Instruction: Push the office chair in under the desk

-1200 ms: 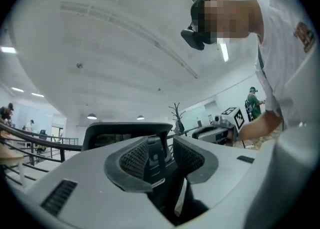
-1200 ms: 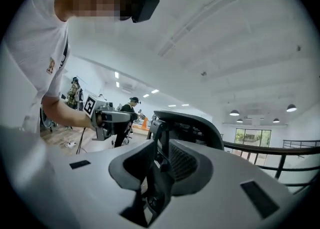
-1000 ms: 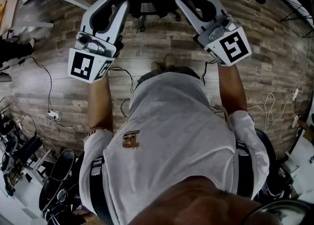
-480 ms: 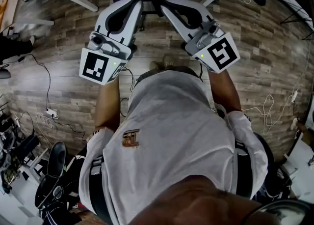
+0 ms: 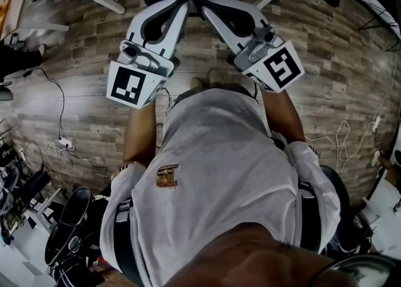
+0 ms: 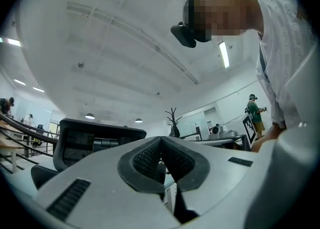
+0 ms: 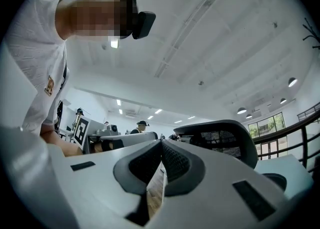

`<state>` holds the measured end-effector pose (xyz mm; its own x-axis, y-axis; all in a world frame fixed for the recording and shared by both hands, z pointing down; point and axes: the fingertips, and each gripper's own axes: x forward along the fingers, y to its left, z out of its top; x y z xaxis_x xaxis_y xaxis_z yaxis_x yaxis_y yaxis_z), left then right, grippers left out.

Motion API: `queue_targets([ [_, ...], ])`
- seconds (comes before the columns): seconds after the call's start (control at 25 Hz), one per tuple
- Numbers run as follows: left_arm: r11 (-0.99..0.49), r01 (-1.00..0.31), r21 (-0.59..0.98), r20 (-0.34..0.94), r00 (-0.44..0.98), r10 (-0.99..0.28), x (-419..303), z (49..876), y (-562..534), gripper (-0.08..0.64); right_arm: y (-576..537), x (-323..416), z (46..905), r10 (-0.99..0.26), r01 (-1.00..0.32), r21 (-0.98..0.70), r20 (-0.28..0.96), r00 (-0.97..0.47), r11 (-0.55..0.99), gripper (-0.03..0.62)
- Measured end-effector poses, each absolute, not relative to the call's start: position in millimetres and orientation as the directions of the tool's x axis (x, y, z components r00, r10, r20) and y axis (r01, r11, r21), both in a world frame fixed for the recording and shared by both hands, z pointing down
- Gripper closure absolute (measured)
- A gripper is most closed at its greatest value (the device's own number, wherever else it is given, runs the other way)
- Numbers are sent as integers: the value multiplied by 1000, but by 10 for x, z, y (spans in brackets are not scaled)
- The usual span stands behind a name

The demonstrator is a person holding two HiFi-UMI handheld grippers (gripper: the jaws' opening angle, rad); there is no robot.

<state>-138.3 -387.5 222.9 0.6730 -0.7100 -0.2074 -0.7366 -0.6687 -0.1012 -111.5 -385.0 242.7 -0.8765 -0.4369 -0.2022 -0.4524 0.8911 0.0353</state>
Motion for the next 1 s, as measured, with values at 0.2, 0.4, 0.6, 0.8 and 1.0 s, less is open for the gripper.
queue_targets([
  [0.2, -667, -737, -106, -197, 673, -713, -1353, 2240, -3872, 541, -3838, -1110, 2432, -434, -449, 32, -203, -878, 893, 558],
  [0.4, -666, -739, -104, -197, 671, -714, -1400, 2264, -3841, 541, -3793, -1153, 2453, -432, -447, 38, -198, -880, 894, 558],
  [0.6, -666, -740, -99, -190, 671, -717, -1386, 2285, -3857, 541, -3803, -1134, 2474, -434, -448, 40, -187, -882, 893, 558],
  [0.8, -668, -738, -97, -188, 672, -716, -1348, 2290, -3861, 541, -3812, -1099, 2472, -430, -444, 38, -185, -883, 895, 558],
  [1.0, -666, -740, -98, -184, 671, -718, -1338, 2301, -3898, 541, -3836, -1094, 2481, -423, -437, 37, -184, -887, 899, 558],
])
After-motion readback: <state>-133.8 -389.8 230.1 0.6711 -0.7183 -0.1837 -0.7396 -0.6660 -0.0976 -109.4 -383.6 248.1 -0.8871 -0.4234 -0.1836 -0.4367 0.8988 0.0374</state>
